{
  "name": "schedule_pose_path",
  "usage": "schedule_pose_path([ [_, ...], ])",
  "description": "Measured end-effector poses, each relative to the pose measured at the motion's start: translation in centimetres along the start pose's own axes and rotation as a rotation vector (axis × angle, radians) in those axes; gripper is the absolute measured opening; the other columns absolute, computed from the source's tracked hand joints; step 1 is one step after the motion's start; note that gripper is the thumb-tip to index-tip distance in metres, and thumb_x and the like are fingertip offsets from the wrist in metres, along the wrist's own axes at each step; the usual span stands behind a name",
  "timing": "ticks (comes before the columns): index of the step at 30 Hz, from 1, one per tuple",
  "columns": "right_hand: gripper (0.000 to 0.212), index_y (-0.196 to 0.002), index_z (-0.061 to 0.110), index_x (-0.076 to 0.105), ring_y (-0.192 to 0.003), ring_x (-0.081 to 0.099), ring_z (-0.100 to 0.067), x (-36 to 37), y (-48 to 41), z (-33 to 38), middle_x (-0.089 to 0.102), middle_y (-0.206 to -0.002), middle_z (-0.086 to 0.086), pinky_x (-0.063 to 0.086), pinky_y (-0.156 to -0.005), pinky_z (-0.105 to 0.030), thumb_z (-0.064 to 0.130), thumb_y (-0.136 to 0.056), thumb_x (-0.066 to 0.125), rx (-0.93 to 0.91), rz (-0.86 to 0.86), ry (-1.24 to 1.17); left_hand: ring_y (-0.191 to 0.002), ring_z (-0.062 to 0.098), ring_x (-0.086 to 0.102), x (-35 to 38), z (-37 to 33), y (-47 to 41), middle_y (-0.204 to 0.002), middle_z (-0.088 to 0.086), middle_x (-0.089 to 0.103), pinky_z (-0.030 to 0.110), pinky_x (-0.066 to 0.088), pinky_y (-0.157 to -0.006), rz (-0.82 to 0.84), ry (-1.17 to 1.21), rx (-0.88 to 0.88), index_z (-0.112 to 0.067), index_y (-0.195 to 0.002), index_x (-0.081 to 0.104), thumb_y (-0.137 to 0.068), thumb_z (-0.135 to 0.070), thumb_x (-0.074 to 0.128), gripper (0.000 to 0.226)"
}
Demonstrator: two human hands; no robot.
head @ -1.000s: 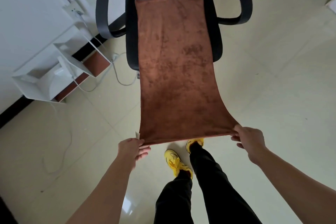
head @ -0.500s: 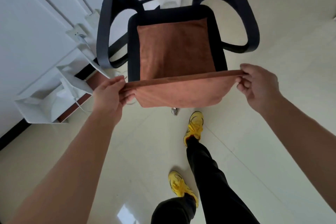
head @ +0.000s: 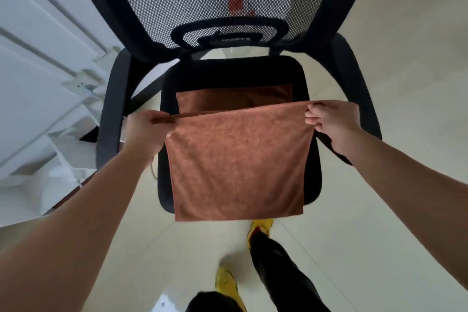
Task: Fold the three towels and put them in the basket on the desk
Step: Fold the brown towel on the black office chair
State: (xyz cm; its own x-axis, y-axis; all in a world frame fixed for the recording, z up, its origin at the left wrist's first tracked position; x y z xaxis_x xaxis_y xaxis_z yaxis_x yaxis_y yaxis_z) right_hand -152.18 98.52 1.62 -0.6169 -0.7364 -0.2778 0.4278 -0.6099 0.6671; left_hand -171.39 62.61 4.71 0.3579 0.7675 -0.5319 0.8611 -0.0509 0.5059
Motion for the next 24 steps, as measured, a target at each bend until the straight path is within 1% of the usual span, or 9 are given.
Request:
schedule_pose_path([
  [3, 0.009, -0.075, 0.022, 0.072, -0.065, 0.065, -0.013, -0.1, -3.4, 1.8, 0.068, -0.071, 0.004, 0.053, -0.069, -0.03, 0.026, -0.084, 0.072, -0.099, -0.13, 0.195, -0.063, 0.023, 0.057, 0.7, -1.7, -2.8, -0.073, 0.008, 0.067, 0.026, 0.041, -0.051, -0.085, -0.212, 0.018, -0.013, -0.088, 0.075, -0.083, -0.028, 0.069, 0.016],
  [5, 0.014, -0.07, 0.028, 0.068, -0.077, 0.068, -0.017, 0.7, -4.8, 2.6, 0.07, -0.075, 0.005, 0.055, -0.077, -0.031, 0.028, -0.083, 0.072, -0.133, -0.14, 0.218, -0.058, 0.021, 0.051, 1.3, -1.8, -4.7, -0.074, 0.011, 0.062, 0.026, 0.035, -0.048, -0.093, -0.23, -0.023, -0.012, -0.084, 0.071, -0.086, -0.027, 0.064, 0.017],
  [7, 0.018, -0.067, 0.028, 0.064, -0.079, 0.067, -0.018, 1.7, -6.8, 2.9, 0.066, -0.073, 0.006, 0.056, -0.082, -0.034, 0.027, -0.084, 0.072, -0.108, -0.139, 0.181, -0.063, 0.022, 0.052, 2.6, -1.2, -7.4, -0.072, 0.012, 0.057, 0.027, 0.041, -0.055, -0.047, -0.059, -0.075, -0.006, -0.075, 0.065, -0.085, -0.015, 0.063, 0.013],
  [10, 0.019, -0.067, 0.024, 0.064, -0.088, 0.068, -0.021, 3.1, -9.4, 2.3, 0.068, -0.079, 0.002, 0.055, -0.091, -0.041, 0.027, -0.084, 0.072, -0.029, -0.123, 0.103, -0.067, 0.023, 0.055, 4.0, 0.5, -10.7, -0.069, 0.007, 0.056, 0.033, 0.049, -0.066, -0.015, 0.134, -0.176, -0.013, -0.069, 0.06, -0.086, -0.007, 0.06, 0.018],
  [13, 0.016, -0.071, 0.02, 0.066, -0.097, 0.068, -0.027, 4.3, -11.7, 1.0, 0.071, -0.094, -0.007, 0.054, -0.092, -0.046, 0.026, -0.085, 0.072, 0.032, -0.135, 0.09, -0.058, 0.017, 0.051, 5.8, 2.2, -13.6, -0.07, 0.006, 0.056, 0.027, 0.044, -0.051, 0.02, 0.168, -0.228, -0.013, -0.078, 0.063, -0.088, -0.01, 0.06, 0.01],
  [16, 0.014, -0.088, 0.01, 0.07, -0.101, 0.067, -0.025, 4.8, -13.5, -0.2, 0.07, -0.102, -0.011, 0.054, -0.092, -0.043, 0.024, -0.086, 0.072, 0.053, -0.17, 0.166, -0.048, 0.012, 0.049, 7.2, 3.7, -15.7, -0.067, 0.004, 0.054, 0.02, 0.042, -0.04, 0.02, 0.198, -0.258, -0.015, -0.078, 0.059, -0.089, -0.01, 0.061, 0.012],
  [19, 0.02, -0.088, 0.011, 0.067, -0.086, 0.065, -0.019, 4.3, -15.2, -0.8, 0.067, -0.092, -0.003, 0.056, -0.071, -0.03, 0.027, -0.082, 0.076, 0.043, -0.262, 0.216, -0.04, 0.009, 0.053, 7.8, 4.4, -17.5, -0.065, 0.005, 0.056, 0.018, 0.046, -0.039, -0.004, 0.191, -0.255, -0.015, -0.07, 0.058, -0.082, -0.009, 0.066, 0.016],
  [21, 0.02, -0.083, 0.011, 0.066, -0.072, 0.058, -0.016, 4.0, -15.6, -0.8, 0.061, -0.078, 0.0, 0.044, -0.052, -0.02, 0.03, -0.083, 0.073, 0.018, -0.315, 0.326, -0.049, 0.014, 0.059, 7.8, 4.8, -18.4, -0.066, 0.008, 0.061, 0.024, 0.053, -0.046, -0.034, 0.165, -0.245, -0.014, -0.064, 0.059, -0.074, -0.01, 0.072, 0.017],
  [24, 0.027, -0.067, 0.012, 0.061, -0.072, 0.057, -0.017, 4.0, -15.8, -0.3, 0.057, -0.068, 0.001, 0.045, -0.063, -0.025, 0.03, -0.085, 0.07, -0.039, -0.341, 0.459, -0.061, 0.022, 0.068, 7.4, 5.1, -19.0, -0.074, 0.013, 0.069, 0.035, 0.059, -0.057, -0.075, 0.139, -0.26, -0.012, -0.063, 0.062, -0.065, -0.013, 0.078, 0.016],
])
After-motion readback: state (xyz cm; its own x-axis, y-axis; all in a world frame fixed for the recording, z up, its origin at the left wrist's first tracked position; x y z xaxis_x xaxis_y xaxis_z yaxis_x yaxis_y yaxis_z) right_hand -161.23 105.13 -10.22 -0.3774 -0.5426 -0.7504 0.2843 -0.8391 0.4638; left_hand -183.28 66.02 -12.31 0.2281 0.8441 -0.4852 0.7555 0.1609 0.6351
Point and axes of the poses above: each hand's wrist, its own y-axis away from the middle knuckle, its own x-axis out of the palm, z = x × y, the point moved 9 cm from there along -y, towards the middle knuckle
